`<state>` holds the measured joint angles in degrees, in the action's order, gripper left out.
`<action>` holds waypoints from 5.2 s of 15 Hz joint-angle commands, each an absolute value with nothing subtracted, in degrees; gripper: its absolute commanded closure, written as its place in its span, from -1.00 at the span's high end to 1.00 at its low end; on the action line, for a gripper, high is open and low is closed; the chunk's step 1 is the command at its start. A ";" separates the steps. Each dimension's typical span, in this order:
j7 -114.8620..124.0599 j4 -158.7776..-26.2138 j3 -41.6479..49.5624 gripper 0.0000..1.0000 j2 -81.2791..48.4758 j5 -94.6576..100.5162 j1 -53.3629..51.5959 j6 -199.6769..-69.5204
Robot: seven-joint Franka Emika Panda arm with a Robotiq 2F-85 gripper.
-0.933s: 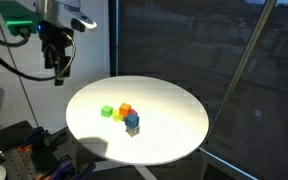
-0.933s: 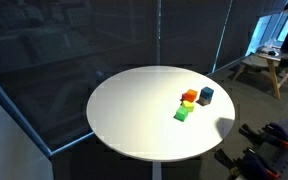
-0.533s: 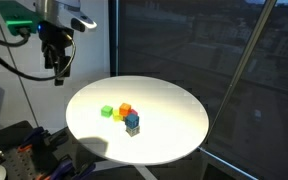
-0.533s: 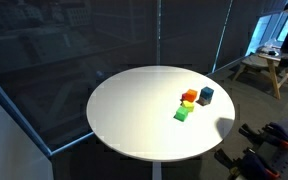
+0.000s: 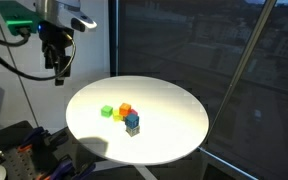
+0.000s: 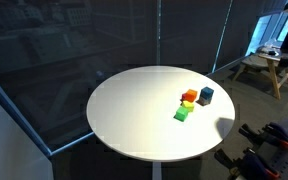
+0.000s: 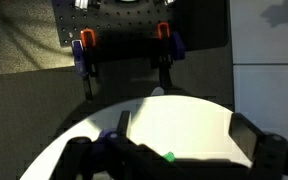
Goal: Put the blue block on the orange block
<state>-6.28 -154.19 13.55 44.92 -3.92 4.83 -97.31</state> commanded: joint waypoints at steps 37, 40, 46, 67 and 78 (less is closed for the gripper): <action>-5.61 -133.89 12.61 1.00 9.36 -0.71 10.25 -127.51; -6.48 -131.90 12.66 1.00 5.73 -1.13 10.17 -127.09; -9.83 -129.69 11.68 1.00 0.24 0.26 9.96 -127.24; -12.32 -130.49 9.45 1.00 -3.37 4.81 9.23 -131.75; -13.61 -130.55 9.11 1.00 -5.88 -1.77 9.54 -137.04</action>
